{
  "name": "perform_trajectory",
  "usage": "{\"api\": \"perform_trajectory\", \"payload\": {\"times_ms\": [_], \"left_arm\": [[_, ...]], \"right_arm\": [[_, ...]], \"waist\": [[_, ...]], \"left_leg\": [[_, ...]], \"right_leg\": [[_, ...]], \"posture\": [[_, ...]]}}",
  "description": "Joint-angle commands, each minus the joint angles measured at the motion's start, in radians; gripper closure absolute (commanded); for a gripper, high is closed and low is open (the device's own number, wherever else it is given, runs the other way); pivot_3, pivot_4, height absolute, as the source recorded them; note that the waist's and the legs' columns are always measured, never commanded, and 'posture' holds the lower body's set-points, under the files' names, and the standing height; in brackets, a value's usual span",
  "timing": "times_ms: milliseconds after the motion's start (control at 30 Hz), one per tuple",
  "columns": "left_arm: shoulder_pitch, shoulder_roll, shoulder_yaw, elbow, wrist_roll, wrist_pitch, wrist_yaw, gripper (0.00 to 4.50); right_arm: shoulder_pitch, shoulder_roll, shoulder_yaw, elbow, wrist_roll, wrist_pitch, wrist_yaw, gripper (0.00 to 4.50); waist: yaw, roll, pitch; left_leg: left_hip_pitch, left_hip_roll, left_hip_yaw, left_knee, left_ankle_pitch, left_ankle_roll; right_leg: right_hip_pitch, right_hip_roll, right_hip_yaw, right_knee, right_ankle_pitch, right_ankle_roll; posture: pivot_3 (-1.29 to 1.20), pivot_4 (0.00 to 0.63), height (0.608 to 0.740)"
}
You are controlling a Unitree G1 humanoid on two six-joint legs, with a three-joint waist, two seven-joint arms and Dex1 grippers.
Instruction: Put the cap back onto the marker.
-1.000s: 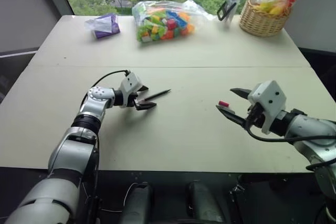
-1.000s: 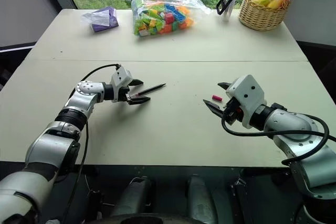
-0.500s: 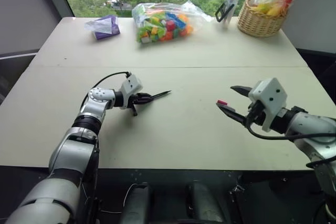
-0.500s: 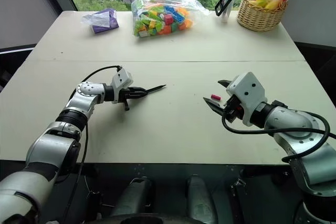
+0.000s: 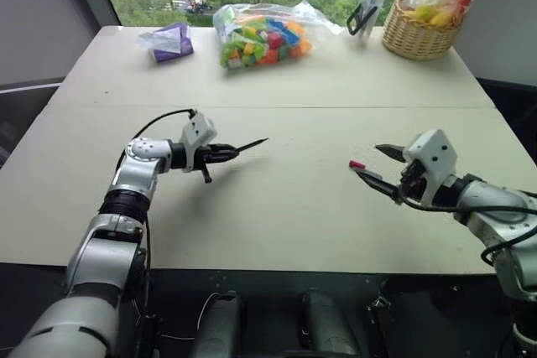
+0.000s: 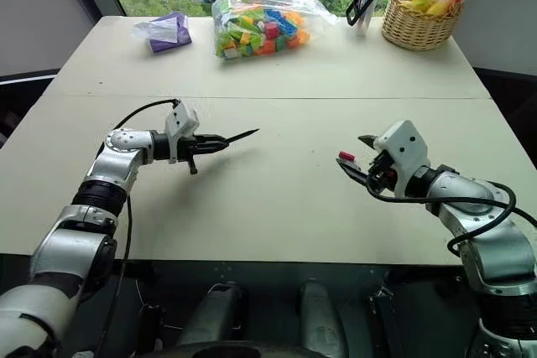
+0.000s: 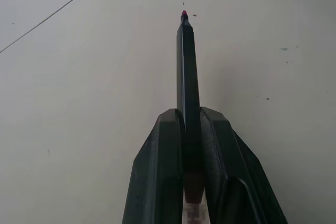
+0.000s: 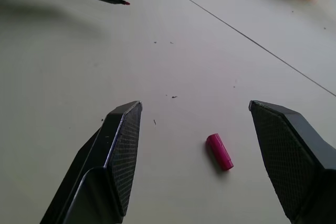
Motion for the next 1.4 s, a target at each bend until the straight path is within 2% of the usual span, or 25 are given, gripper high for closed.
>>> {"api": "perform_trajectory", "payload": {"times_ms": [33,267,533,833,1167,1267,1400], "left_arm": [[0.049,0.036,0.027,-0.216,-0.056,0.105,-0.008,4.43],[0.159,0.081,0.033,-0.511,-0.12,0.278,0.023,4.43],[0.277,0.114,0.057,-0.702,-0.148,0.356,0.089,4.43],[0.33,0.147,0.075,-0.78,-0.177,0.389,0.138,4.43],[0.34,0.167,0.072,-0.798,-0.184,0.394,0.147,4.43],[0.334,0.169,0.067,-0.793,-0.182,0.393,0.145,4.5],[0.32,0.166,0.058,-0.776,-0.178,0.386,0.142,4.5]], "right_arm": [[-0.042,0.009,0.025,0.128,-0.029,-0.096,0.056,1.14],[-0.187,0.043,0.088,0.451,-0.086,-0.253,0.155,1.14],[-0.334,0.076,0.165,0.721,-0.15,-0.367,0.262,1.14],[-0.423,0.119,0.197,0.942,-0.207,-0.458,0.31,1.14],[-0.43,0.127,0.205,1.029,-0.228,-0.499,0.329,1.14],[-0.411,0.113,0.211,1.022,-0.233,-0.498,0.345,2.02],[-0.397,0.103,0.209,1.011,-0.232,-0.486,0.354,4.08]], "waist": [[-0.001,0.0,0.0],[-0.004,0.0,0.0],[-0.005,0.001,0.0],[-0.004,0.001,0.0],[-0.004,0.001,0.0],[-0.004,0.001,0.0],[-0.001,0.001,0.0]], "left_leg": [[0.0,0.0,0.0,0.0,0.0,0.0],[0.001,0.0,0.0,0.0,0.0,0.0],[0.002,0.0,0.0,0.0,0.0,0.0],[0.002,0.0,0.0,0.0,0.0,0.0],[0.006,0.0,0.001,0.0,0.0,-0.001],[0.008,0.0,0.001,0.0,0.0,-0.001],[0.012,0.0,0.001,-0.001,0.0,-0.001]], "right_leg": [[0.0,0.0,0.0,0.0,0.0,0.0],[0.0,0.0,0.001,0.002,0.0,0.0],[0.0,0.0,0.001,0.002,0.0,0.0],[0.0,0.0,0.002,0.002,0.0,0.0],[0.003,0.0,0.003,0.002,0.0,-0.001],[0.005,0.0,0.003,0.002,0.0,-0.001],[0.009,0.0,0.004,0.001,0.0,-0.001]], "posture": [[0.0,0.15,0.74],[0.0,0.15,0.74],[0.0,0.15,0.74],[0.0,0.15,0.74],[0.0,0.15,0.74],[0.0,0.15,0.74],[0.0,0.15,0.74]]}}
